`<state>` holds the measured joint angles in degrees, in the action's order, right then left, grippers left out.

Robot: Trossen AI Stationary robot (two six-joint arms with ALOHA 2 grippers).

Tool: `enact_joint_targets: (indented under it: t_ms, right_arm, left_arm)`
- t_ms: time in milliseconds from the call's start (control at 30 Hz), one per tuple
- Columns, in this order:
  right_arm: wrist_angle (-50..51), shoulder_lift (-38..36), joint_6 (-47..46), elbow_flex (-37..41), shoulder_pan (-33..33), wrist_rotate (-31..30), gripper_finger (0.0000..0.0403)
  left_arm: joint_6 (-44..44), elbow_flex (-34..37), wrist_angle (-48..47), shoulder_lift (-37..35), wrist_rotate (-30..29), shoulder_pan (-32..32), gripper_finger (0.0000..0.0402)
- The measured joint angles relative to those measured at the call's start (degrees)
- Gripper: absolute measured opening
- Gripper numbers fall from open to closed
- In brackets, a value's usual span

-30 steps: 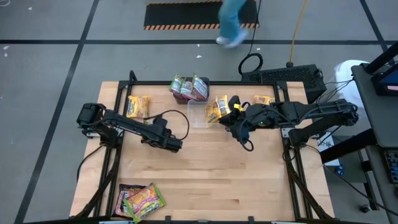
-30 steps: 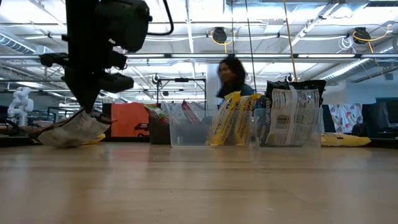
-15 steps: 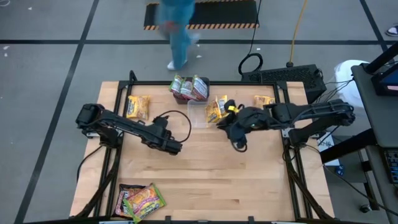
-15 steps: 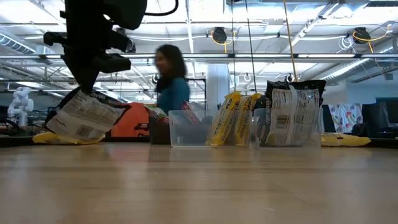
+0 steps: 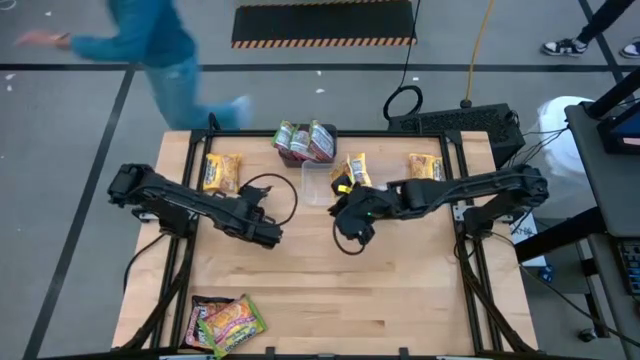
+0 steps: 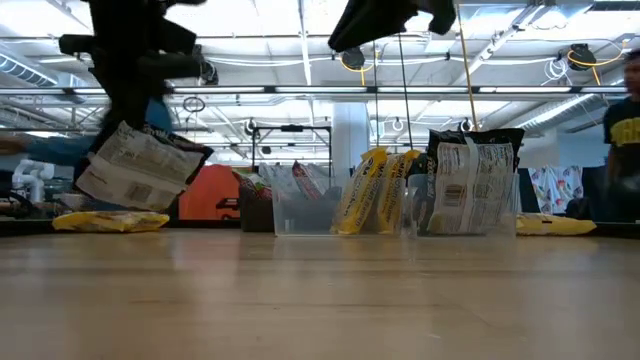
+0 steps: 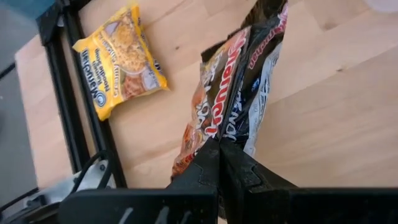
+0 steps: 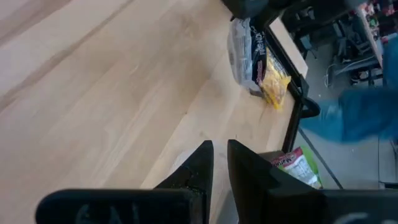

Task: Sort Maruchan noodles
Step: Put the black noodle pack into the right transparent bin

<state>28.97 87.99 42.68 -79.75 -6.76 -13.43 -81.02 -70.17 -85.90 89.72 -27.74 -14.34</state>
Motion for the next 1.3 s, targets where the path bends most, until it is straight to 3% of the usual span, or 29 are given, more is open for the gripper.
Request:
enact_joint_targets:
  t_ms: [367, 867, 1167, 1300]
  right_arm:
    - [-11.45, 4.91, 1.07, 0.0, 1.49, 0.19, 0.0043]
    - [-27.77, 13.88, 6.66, 0.04, 2.6, -0.17, 0.0048]
    - [-27.7, 14.16, 7.52, 0.04, 3.52, 0.25, 0.0089]
    - [-27.41, 14.16, 7.23, 0.04, 3.52, 5.89, 0.0095]
  left_arm:
    - [3.17, 0.0, 0.19, -8.31, -0.57, -4.04, 0.0]
    - [11.94, 0.0, 7.5, -11.81, 2.66, -8.83, 0.0]
    - [13.8, 0.0, 11.99, -11.79, 2.66, -10.18, 0.0]
    - [15.85, 0.0, 14.78, -11.79, 2.27, -10.16, 0.0]
